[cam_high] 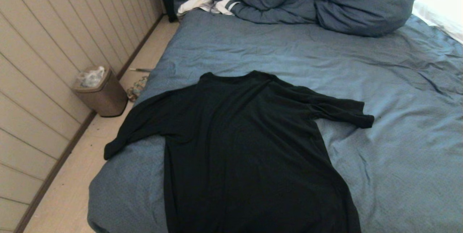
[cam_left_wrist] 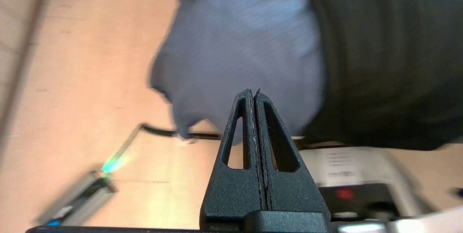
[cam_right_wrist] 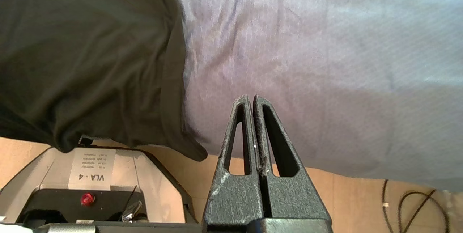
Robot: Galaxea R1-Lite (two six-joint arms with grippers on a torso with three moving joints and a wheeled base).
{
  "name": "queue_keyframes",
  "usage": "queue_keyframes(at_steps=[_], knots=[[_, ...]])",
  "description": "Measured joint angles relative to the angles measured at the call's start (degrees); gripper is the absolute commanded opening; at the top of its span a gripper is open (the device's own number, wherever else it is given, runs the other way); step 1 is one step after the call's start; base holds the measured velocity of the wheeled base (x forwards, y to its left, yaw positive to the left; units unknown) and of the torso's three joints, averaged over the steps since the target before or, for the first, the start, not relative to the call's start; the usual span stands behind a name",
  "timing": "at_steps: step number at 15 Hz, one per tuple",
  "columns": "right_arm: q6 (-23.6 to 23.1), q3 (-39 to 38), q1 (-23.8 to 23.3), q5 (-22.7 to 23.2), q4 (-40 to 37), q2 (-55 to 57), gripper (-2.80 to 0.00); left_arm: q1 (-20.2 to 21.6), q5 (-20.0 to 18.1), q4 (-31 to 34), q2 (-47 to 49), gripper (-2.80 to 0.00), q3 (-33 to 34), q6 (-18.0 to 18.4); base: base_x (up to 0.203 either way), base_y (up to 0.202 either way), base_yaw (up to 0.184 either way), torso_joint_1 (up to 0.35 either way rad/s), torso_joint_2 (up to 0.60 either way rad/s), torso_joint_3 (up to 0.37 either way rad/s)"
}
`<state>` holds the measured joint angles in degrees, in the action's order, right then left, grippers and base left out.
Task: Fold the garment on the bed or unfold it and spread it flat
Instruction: Fold the black T-shirt
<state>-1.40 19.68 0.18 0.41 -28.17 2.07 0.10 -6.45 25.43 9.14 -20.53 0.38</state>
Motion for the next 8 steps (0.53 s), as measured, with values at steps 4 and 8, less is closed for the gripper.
queue_keyframes(at_steps=[4,8], knots=[[0.1,-6.3,0.0,0.1,4.5,-1.6,-2.8,-0.1,4.3,-2.4,-6.7,-2.8,6.6,2.7,0.0,0.0,0.0,0.0,0.0,0.0],[0.7,-8.1,0.0,2.8,6.3,-1.9,-2.8,-0.1,6.2,-2.9,-8.9,-2.8,8.2,3.0,0.0,0.0,0.0,0.0,0.0,0.0]])
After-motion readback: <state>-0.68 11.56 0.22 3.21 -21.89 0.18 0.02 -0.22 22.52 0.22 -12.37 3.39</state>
